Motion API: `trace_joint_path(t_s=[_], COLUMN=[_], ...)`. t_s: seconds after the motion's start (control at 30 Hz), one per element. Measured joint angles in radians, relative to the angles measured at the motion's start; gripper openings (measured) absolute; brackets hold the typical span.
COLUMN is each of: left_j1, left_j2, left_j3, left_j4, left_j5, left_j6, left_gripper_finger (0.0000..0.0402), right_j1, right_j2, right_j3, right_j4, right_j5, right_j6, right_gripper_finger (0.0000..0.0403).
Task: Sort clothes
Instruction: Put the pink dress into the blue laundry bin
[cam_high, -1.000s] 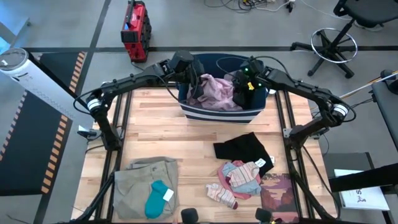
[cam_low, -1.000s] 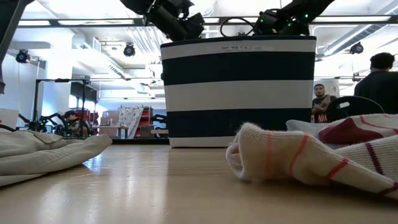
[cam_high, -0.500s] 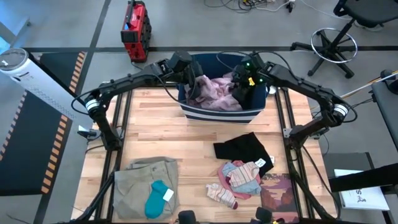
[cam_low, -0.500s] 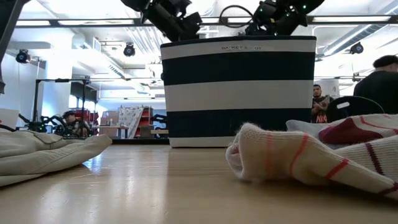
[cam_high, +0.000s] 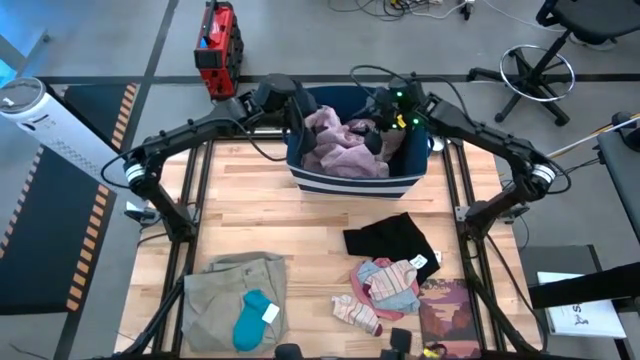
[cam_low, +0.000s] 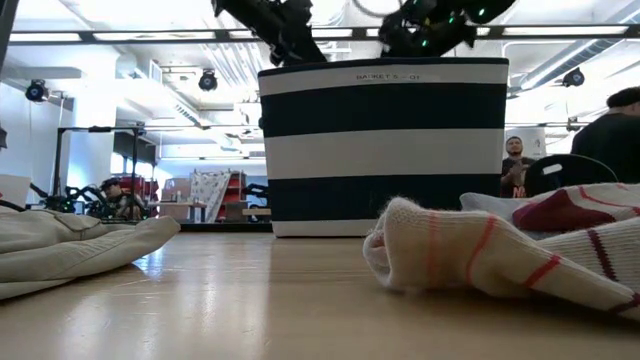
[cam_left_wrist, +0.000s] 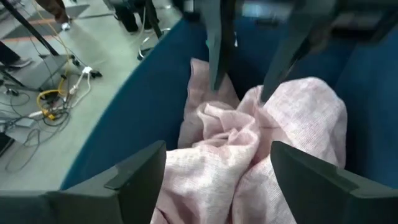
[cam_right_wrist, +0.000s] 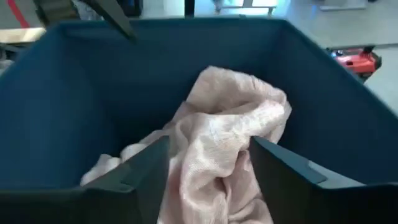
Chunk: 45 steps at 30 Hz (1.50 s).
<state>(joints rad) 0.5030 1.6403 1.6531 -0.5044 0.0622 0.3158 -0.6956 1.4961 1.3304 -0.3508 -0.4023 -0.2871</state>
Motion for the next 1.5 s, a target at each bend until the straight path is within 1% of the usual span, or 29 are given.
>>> trace_joint_path(t_s=[0.07,0.17,0.23,0.27,0.43,0.5,0.6,0.77,0.87,0.93,1.13,1.3,1.4,1.5], left_j1=[0.000,0.000,0.000,0.000,0.000,0.000,0.000,0.001,0.001,0.001,0.001,0.001,0.001,0.001], left_j2=[-0.014,-0.043,-0.061,-0.070,-0.112,-0.128,-0.141,-0.156,-0.160,-0.163,-0.176,-0.192,-0.207,-0.238], left_j3=[0.000,0.000,0.001,0.001,0.001,0.001,0.001,0.001,0.001,0.001,0.001,-0.005,-0.031,-0.097], left_j4=[-0.001,-0.021,-0.026,-0.034,-0.049,-0.061,-0.091,-0.129,-0.142,-0.140,-0.128,-0.117,-0.094,-0.042], left_j5=[0.000,0.000,0.001,0.005,0.008,0.008,0.008,0.008,0.008,0.008,0.009,0.025,0.066,0.095], left_j6=[-0.005,-0.006,-0.007,-0.006,-0.002,-0.002,-0.001,0.000,0.001,0.006,0.011,0.003,-0.010,-0.014], left_gripper_finger=[0.0260,0.0234,0.0215,0.0204,0.0144,0.0121,0.0090,0.0056,0.0040,0.0031,0.0004,0.0002,0.0000,0.0000], right_j1=[0.000,0.000,0.003,0.005,0.011,0.011,0.011,0.010,0.011,0.015,0.017,0.028,0.040,0.053], right_j2=[0.043,0.119,0.173,0.197,0.287,0.311,0.336,0.370,0.367,0.356,0.268,0.173,0.119,0.073], right_j3=[-0.001,-0.002,-0.002,-0.003,-0.004,-0.003,-0.003,-0.004,-0.004,-0.004,0.005,-0.005,-0.033,-0.088], right_j4=[0.017,0.017,0.000,-0.010,-0.011,-0.013,-0.011,-0.011,-0.011,-0.011,-0.003,0.006,0.073,0.164], right_j5=[-0.010,-0.049,-0.051,-0.051,-0.051,-0.048,-0.043,-0.039,-0.001,0.018,0.022,0.022,0.026,0.025], right_j6=[0.000,0.001,-0.003,-0.016,-0.021,-0.028,-0.035,-0.038,-0.039,-0.039,-0.039,-0.055,-0.058,-0.047], right_gripper_finger=[0.0145,0.0072,0.0025,0.0013,0.0010,0.0003,0.0002,0.0001,0.0000,0.0000,0.0000,0.0000,0.0000,0.0000])
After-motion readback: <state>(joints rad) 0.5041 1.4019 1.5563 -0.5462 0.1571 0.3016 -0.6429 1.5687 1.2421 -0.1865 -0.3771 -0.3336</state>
